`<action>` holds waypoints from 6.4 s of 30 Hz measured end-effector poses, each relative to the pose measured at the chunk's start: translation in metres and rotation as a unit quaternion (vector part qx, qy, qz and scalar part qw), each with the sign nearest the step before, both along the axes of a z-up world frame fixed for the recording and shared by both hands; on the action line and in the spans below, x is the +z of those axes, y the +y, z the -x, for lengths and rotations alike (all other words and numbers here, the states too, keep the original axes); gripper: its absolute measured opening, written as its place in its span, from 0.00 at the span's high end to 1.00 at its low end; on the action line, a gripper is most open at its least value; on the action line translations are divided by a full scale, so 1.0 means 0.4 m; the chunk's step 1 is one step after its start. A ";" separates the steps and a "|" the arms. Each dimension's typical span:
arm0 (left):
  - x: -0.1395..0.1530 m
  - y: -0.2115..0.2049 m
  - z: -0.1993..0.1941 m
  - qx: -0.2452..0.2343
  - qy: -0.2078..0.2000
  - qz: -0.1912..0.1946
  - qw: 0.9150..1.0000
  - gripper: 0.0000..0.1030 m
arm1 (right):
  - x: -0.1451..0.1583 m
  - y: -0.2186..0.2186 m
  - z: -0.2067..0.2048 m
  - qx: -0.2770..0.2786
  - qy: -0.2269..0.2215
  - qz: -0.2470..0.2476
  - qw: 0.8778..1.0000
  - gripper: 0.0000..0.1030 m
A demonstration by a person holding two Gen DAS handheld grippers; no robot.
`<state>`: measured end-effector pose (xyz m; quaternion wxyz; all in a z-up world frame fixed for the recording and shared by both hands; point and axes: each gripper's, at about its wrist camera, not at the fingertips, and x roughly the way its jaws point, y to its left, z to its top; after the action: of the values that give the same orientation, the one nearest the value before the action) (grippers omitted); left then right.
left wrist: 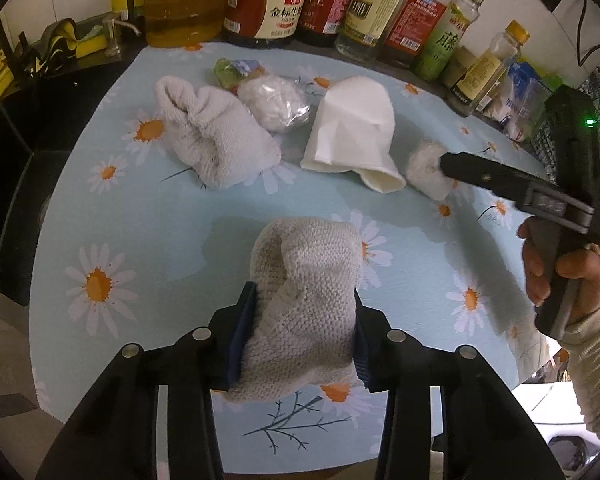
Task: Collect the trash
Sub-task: 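Grasp the grey knit cloth with the left tool while the right tool grasps the clear plastic bag, then carry the grey cloth and plastic bag down to the trash bin with both tools, then open both tools over the bin, dropping the grey cloth and plastic bag, then raise both open tools from the bin back up over the counter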
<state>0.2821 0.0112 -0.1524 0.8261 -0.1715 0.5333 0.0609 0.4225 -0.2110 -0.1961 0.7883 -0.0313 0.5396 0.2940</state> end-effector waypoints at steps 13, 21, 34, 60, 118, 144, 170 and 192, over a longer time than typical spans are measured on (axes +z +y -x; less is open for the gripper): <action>0.023 0.011 0.037 0.017 -0.004 -0.001 1.000 0.61 | -0.035 0.026 -0.003 0.019 0.006 0.013 1.000 0.43; 0.038 0.018 0.050 0.009 -0.016 0.000 1.000 0.61 | -0.002 0.011 0.033 0.004 -0.004 0.009 1.000 0.44; 0.077 0.030 0.086 -0.054 -0.059 0.015 0.997 0.61 | 0.115 0.003 0.187 -0.056 -0.034 0.006 0.998 0.44; 0.135 0.107 0.318 -0.141 -0.102 0.045 0.984 0.61 | 0.180 0.195 0.586 -0.139 -0.041 -0.010 0.989 0.44; -0.325 0.140 0.574 -0.148 0.096 0.126 0.976 0.61 | -0.220 0.278 0.864 -0.200 0.154 -0.010 0.968 0.43; -0.273 0.170 0.562 -0.127 0.075 0.107 0.983 0.36 | -0.169 0.258 0.840 -0.219 0.131 -0.035 0.966 0.23; 0.053 0.241 0.499 -0.121 -0.066 0.073 0.988 0.36 | 0.103 0.270 0.800 -0.222 0.009 -0.045 0.974 0.21; 0.189 0.250 0.387 -0.109 -0.132 0.057 0.984 0.16 | 0.271 0.238 0.690 -0.218 -0.070 -0.038 0.973 0.05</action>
<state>0.1275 0.1112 -0.0768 0.8799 -0.1664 0.4373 -0.0831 0.1464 -0.1160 -0.0876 0.8698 0.0965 0.4654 0.1321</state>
